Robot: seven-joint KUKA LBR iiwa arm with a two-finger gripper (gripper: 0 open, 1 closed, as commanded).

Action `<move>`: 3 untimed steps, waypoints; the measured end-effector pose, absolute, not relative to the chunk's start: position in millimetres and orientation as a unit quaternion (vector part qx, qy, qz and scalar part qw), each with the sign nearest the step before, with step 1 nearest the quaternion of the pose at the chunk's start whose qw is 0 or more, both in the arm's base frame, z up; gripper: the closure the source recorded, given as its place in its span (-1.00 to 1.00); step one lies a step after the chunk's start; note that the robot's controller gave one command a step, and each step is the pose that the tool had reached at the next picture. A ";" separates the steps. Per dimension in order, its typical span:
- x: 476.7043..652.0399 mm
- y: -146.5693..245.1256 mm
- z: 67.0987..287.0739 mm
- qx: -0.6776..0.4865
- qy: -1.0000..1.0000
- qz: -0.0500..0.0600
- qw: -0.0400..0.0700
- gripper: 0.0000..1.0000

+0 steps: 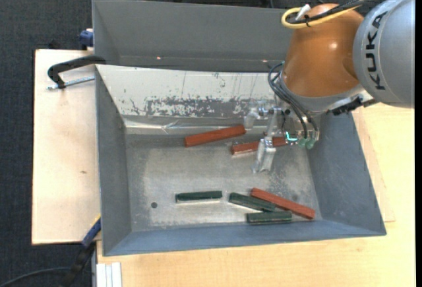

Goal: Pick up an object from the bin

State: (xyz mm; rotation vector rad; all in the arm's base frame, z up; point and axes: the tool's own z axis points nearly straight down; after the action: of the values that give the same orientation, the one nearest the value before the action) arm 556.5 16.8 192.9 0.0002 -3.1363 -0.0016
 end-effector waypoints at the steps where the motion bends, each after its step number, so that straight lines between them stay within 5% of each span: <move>1: 580.3 24.1 69.7 -0.012 -1.000 -0.001 -0.005 -1.00; 2: 550.4 20.3 98.3 -0.007 -1.000 -0.001 -0.001 -1.00; 3: 596.8 13.6 69.9 -0.030 -1.000 -0.001 -0.002 -1.00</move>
Offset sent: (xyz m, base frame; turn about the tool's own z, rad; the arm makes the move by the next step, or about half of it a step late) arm 0.0213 0.0064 -0.1229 0.0227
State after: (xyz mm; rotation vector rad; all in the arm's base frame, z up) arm 596.8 13.6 69.9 -0.0929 -3.1443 -0.0038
